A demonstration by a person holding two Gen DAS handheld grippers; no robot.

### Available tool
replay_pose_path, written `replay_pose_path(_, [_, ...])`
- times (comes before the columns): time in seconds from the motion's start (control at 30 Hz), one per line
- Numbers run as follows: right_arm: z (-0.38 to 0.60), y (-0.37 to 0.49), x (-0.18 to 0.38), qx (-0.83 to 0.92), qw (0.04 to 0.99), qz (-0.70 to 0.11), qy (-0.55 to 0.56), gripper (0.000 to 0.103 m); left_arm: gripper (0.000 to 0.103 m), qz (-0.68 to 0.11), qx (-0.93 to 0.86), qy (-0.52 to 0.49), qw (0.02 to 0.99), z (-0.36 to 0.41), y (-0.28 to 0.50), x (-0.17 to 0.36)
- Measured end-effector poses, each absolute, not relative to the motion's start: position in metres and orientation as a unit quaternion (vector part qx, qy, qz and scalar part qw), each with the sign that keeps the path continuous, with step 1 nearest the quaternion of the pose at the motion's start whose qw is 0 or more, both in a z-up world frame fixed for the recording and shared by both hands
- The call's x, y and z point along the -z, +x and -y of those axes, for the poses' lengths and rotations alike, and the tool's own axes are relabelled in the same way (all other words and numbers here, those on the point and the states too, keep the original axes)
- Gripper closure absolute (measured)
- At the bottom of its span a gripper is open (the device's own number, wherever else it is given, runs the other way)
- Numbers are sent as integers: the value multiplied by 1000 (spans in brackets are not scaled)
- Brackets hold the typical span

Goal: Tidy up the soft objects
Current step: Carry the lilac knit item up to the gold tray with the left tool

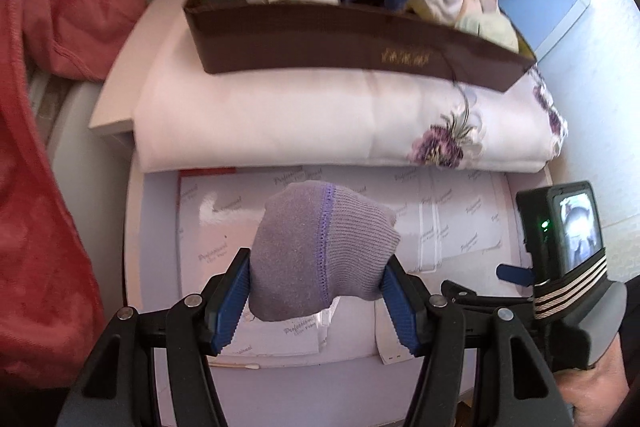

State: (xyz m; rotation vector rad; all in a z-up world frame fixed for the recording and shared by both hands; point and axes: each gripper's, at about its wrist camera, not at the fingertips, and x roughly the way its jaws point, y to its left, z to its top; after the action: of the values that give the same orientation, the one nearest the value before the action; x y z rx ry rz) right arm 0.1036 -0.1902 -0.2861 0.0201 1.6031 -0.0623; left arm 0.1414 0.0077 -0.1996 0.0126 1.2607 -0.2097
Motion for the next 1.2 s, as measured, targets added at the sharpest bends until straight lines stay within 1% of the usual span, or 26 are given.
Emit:
replay_pose_path(0.3, [193,101,289,29,696,-717,10,27,40,-554,88,1,828,-12,136,183])
replay_pose_path(0.43, [203,104,277,28,696,-717,13,27,40,-546,83,-6,834,-17,134,175])
replay_pose_path(0.97, [207,107,281,22,694,-720,22,27,40,-521,81,-23,849,-18,133,145])
replay_pose_path(1.2, [205,107,283,21,692,-721,33,27,40,-502,91,-74,857,-30,161,118])
